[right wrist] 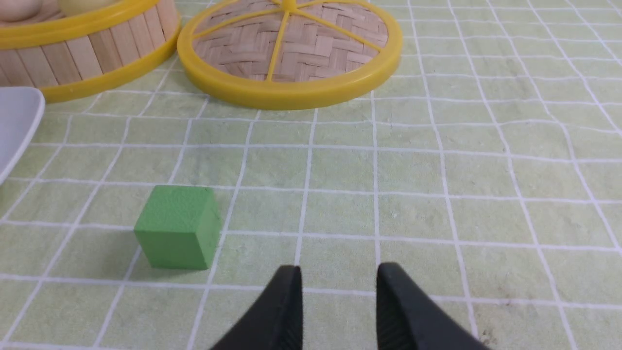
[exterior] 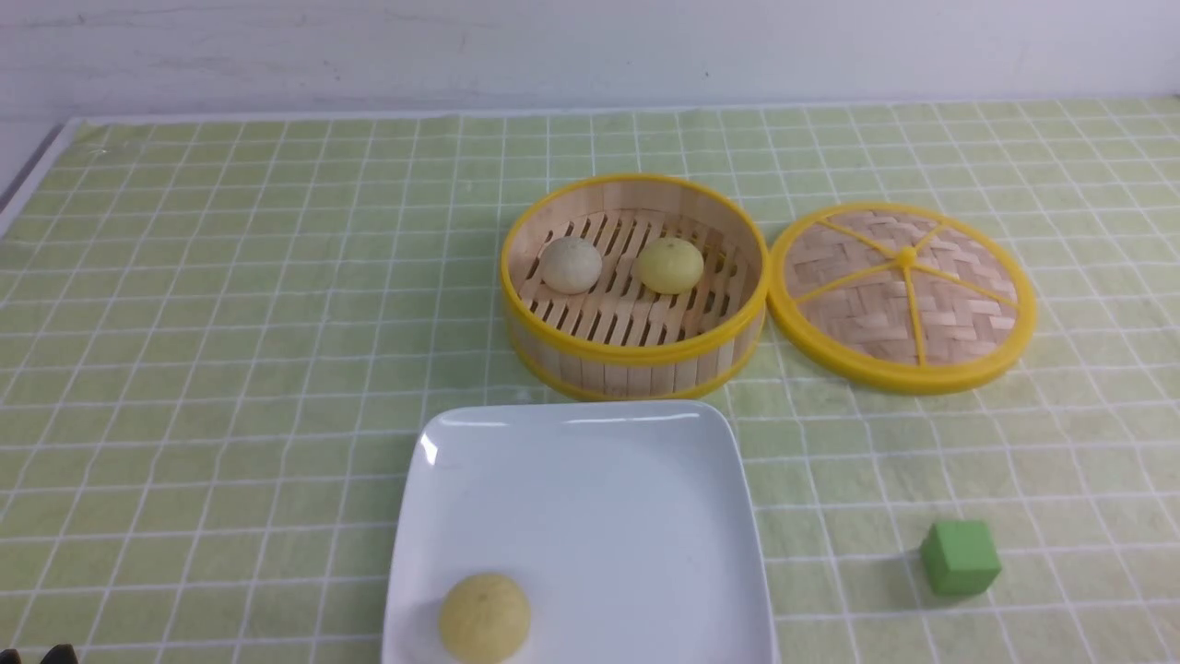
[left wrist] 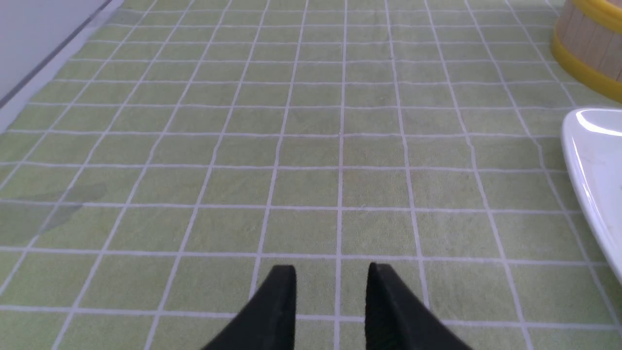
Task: Put the steamed buns into the plate on the green tablecloth.
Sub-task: 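Reach toward a bun in the bamboo steamer with the right gripper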
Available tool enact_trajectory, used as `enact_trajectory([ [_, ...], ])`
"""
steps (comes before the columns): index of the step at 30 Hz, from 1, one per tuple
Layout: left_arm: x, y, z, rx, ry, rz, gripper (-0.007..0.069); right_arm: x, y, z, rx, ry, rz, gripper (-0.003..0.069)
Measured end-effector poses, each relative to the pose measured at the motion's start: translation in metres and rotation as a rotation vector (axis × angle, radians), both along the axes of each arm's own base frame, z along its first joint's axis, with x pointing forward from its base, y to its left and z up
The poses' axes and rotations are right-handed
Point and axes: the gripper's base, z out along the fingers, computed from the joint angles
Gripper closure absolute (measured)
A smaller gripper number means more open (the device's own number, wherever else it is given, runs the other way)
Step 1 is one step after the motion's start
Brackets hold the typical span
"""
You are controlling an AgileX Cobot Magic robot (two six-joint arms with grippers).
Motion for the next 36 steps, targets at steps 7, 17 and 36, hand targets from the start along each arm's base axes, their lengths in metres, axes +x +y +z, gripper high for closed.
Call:
enact_trajectory([
  [7, 0.0, 0.0, 0.0, 0.0, 0.0, 0.0, 0.0384, 0.0, 0.0, 0.0, 0.0, 0.0, 0.0, 0.0419],
  [17, 0.0, 0.0, 0.0, 0.0, 0.001, 0.0, 0.0384, 0.0, 0.0, 0.0, 0.0, 0.0, 0.0, 0.0419],
  [36, 0.0, -0.02, 0.004, -1.227, 0.055, 0.139, 0.0384, 0.001, 0.016, 0.014, 1.045, 0.036, -0.085, 0.0419],
])
